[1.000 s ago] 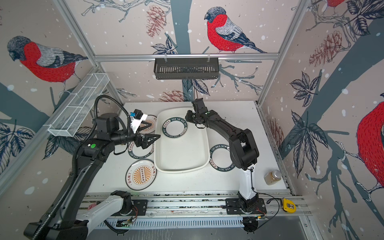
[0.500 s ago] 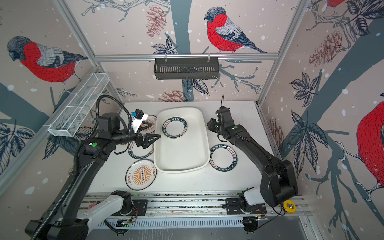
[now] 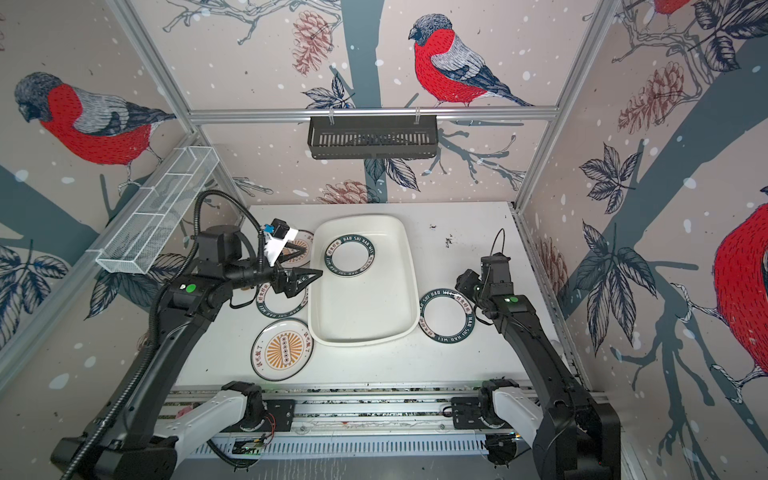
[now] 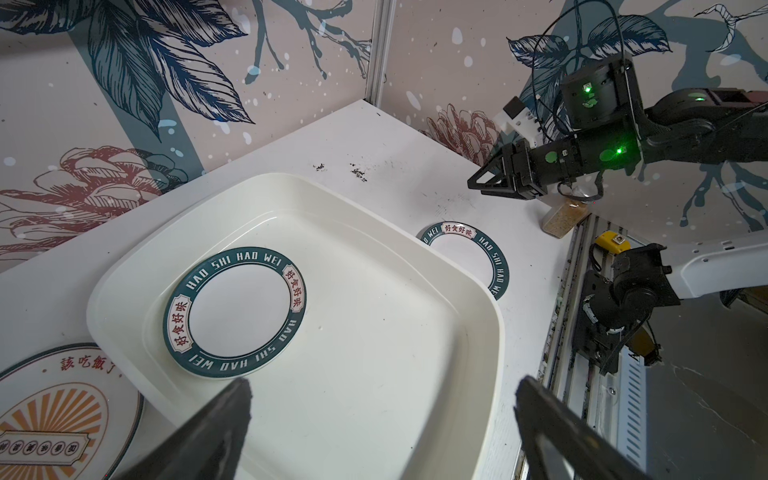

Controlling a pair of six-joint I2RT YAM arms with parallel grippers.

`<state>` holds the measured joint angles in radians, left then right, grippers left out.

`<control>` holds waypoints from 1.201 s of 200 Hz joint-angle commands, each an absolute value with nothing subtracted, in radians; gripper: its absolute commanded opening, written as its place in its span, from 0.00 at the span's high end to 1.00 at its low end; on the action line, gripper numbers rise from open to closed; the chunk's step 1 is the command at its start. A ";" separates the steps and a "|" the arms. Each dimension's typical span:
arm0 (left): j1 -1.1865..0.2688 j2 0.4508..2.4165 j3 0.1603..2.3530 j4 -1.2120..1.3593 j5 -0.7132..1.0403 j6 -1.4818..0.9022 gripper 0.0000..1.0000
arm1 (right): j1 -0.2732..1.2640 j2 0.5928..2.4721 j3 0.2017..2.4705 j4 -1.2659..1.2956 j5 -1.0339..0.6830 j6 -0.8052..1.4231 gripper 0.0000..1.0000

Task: Place the plates into the plastic bin on the countertop
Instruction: 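Open the right gripper and withdraw it toward the remaining green plate, then grip the rim of the green HAO SHI HAO WEI plate with the right gripper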

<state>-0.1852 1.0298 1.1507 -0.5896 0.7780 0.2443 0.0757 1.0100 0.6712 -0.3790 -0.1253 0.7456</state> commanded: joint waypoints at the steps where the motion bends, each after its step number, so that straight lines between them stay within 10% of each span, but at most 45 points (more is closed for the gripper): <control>1: -0.186 1.034 1.159 -0.607 0.791 0.267 0.02 | 0.023 0.961 0.632 -0.437 -0.152 0.760 0.42; 240: -0.186 1.039 1.149 -0.581 0.818 0.236 0.02 | -0.147 0.800 0.256 -0.366 -0.401 0.780 0.46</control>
<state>-0.1852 1.0389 1.1507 -0.5884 0.7883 0.2356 -0.1448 0.8017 0.2714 -0.4141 -0.3714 0.7628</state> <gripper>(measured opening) 0.981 0.548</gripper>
